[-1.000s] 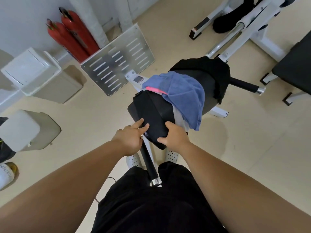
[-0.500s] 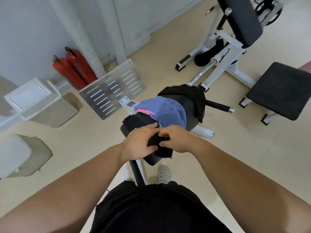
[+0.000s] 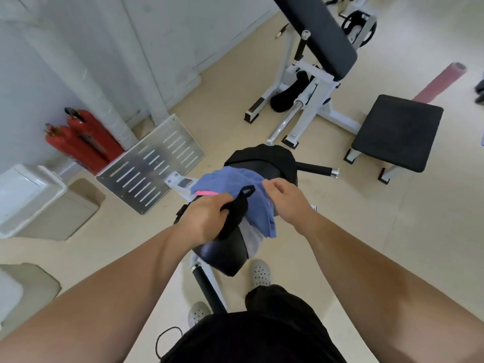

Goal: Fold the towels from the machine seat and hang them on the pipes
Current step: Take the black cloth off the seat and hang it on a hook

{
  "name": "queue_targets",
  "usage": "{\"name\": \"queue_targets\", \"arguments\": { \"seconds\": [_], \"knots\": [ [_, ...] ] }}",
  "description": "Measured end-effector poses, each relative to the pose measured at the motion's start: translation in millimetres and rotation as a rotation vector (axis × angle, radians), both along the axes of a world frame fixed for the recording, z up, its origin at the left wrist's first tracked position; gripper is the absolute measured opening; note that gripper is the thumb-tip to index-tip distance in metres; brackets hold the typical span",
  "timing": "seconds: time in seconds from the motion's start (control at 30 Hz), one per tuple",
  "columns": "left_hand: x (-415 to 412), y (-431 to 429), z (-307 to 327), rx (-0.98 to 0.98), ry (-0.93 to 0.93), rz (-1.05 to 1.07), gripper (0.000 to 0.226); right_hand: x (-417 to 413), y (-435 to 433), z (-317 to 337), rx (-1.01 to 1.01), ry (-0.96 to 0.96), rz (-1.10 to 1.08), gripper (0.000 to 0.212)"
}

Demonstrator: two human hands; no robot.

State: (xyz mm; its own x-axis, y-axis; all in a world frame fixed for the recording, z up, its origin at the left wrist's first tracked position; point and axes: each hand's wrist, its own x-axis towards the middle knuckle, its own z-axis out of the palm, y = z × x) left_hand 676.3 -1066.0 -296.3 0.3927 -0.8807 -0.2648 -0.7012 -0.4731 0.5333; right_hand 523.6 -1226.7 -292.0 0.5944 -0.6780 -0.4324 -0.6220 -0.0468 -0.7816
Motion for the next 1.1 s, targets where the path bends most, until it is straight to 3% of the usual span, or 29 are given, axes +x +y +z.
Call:
{"name": "queue_targets", "arguments": {
  "seconds": [0.1, 0.2, 0.43, 0.67, 0.83, 1.03, 1.1],
  "knots": [
    [-4.2, -26.1, -10.9, 0.006, 0.027, 0.008, 0.02, -6.6, -34.7, -35.4, 0.097, 0.089, -0.128, 0.051],
    [-5.2, -56.1, -21.7, 0.09, 0.037, 0.029, 0.015, -6.9, -69.9, -70.8, 0.177, 0.16, -0.18, 0.05],
    [-0.8, -103.0, -46.8, 0.195, 0.044, 0.126, 0.017, 16.5, -151.3, -116.0, 0.046, 0.324, -0.014, 0.052],
    [-3.6, -106.5, -66.5, 0.245, 0.016, 0.285, 0.016, 30.6, -184.8, -153.1, 0.022, 0.374, 0.022, 0.096],
    [1.0, -103.7, -69.9, 0.267, 0.015, 0.306, 0.017, 28.1, -193.4, -157.4, -0.072, 0.343, -0.016, 0.085],
    [3.8, -95.3, -63.5, 0.276, 0.035, 0.331, 0.018, 38.3, -186.5, -128.4, -0.417, 0.512, 0.326, 0.036],
    [8.1, -86.1, -58.1, 0.279, 0.05, 0.346, 0.019, 45.7, -179.5, -114.7, -0.416, 0.452, 0.405, 0.04]
  ]
}}
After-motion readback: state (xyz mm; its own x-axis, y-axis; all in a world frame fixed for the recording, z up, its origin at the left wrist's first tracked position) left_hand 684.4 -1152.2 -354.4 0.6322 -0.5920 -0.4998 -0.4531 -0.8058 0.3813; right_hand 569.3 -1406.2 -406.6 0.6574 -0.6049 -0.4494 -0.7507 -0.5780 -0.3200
